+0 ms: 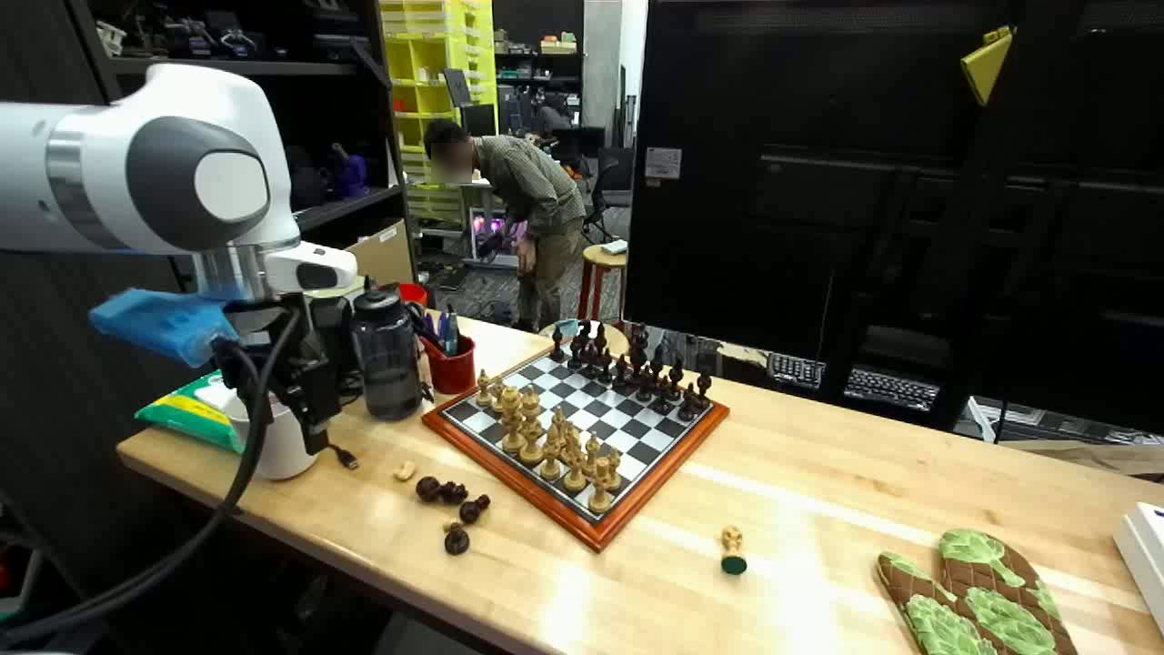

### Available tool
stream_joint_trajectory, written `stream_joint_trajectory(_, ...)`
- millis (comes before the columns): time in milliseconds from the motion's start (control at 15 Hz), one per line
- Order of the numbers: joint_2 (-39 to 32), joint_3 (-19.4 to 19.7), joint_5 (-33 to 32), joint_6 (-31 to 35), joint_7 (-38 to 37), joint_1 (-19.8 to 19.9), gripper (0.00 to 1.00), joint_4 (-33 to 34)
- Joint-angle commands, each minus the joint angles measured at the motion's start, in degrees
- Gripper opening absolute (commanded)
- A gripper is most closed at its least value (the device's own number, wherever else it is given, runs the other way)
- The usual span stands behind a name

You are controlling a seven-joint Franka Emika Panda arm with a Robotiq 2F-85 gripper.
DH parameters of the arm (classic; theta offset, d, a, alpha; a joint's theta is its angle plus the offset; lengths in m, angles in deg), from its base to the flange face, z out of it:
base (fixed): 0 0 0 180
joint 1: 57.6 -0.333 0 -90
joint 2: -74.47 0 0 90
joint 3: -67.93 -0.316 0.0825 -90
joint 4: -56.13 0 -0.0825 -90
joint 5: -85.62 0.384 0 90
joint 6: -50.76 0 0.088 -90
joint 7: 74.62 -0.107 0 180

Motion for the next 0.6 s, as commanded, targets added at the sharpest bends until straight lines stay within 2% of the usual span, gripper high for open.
stream_joint_trajectory(0,-0.07,0.22,-0.16,-0.04,-0.11,-0.22,1.0,0.06)
stream_joint_trajectory(533,-0.06,1.07,-0.75,-0.02,0.46,0.49,1.0,-0.59)
